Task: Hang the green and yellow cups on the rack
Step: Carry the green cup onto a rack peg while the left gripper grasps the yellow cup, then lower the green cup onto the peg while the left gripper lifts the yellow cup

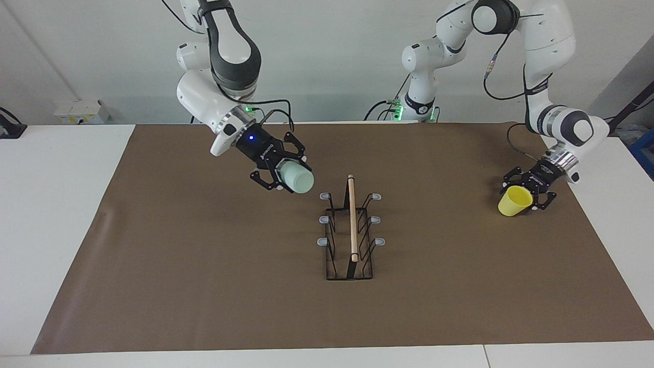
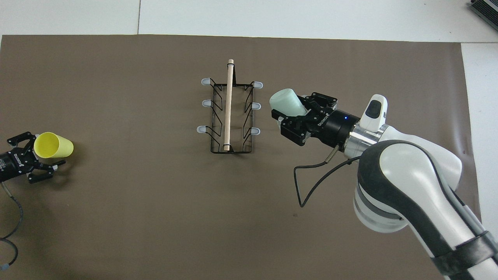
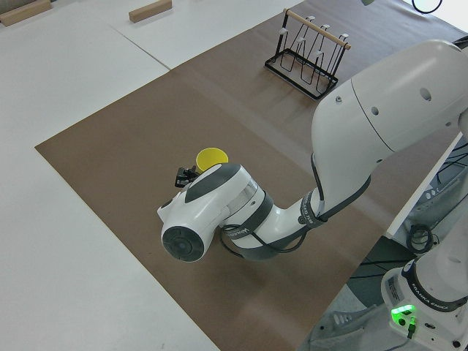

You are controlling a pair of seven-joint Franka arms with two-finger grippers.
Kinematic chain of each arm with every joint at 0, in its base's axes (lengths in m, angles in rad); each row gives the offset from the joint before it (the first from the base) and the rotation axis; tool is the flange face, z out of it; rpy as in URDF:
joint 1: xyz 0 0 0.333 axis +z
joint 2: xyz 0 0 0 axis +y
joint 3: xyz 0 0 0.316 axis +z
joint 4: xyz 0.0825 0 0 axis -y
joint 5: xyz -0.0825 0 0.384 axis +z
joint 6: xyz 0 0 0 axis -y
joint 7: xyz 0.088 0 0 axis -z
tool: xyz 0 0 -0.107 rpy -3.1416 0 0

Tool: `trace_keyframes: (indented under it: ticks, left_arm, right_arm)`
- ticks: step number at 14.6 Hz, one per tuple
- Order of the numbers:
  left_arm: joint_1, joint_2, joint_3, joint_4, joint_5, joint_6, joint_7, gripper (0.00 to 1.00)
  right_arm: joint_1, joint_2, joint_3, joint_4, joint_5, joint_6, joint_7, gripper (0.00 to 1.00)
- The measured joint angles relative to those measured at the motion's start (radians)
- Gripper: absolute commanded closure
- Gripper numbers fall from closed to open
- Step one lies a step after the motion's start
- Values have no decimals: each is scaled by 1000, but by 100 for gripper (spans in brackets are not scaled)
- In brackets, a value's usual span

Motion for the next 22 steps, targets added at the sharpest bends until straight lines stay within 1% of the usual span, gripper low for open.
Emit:
trace_keyframes:
  ticks: [2,5,6,9,12,14,15,16,17,18,19,20,21,22]
  left_arm:
    - [-7,-1,0,-11,-16,4,0,0]
    - [-11,-3,0,-12,-20,5,0,0]
    - [-11,-4,0,-12,-20,5,0,0]
    - [-11,-8,0,-12,-21,4,32,0]
    - [-11,-17,0,-12,-21,4,63,0]
    - [-17,-19,-1,-14,-21,6,69,1]
    - [-25,-19,-1,-17,-21,12,70,5]
    - [-33,-19,-1,-20,-21,20,70,12]
    - [-39,-19,-2,-23,-21,24,70,30]
    - [-43,-19,-2,-24,-21,26,70,46]
    - [-46,-19,-1,-25,-21,28,70,69]
    - [-48,-19,-1,-25,-21,29,71,96]
    - [-48,-20,-1,-25,-21,30,71,100]
    - [-48,-20,-1,-25,-21,30,71,100]
  right_arm:
    - [15,0,0,-6,161,10,-142,100]
    - [34,1,0,-29,519,15,-497,100]
    - [36,2,0,-39,589,14,-571,100]
    - [51,6,0,-59,673,0,-641,100]
    - [74,26,0,-67,804,-34,-752,100]
    - [83,45,0,-71,842,-58,-798,100]
    - [84,51,0,-72,850,-69,-812,100]
    - [84,57,0,-74,873,-90,-831,100]
    - [84,62,0,-76,908,-114,-866,100]
    - [84,69,0,-79,936,-141,-904,100]
    - [84,77,-1,-81,944,-169,-926,100]
    - [84,85,-2,-81,947,-190,-938,100]
    - [84,91,-3,-82,948,-204,-947,100]
    - [84,94,-3,-84,948,-213,-952,100]
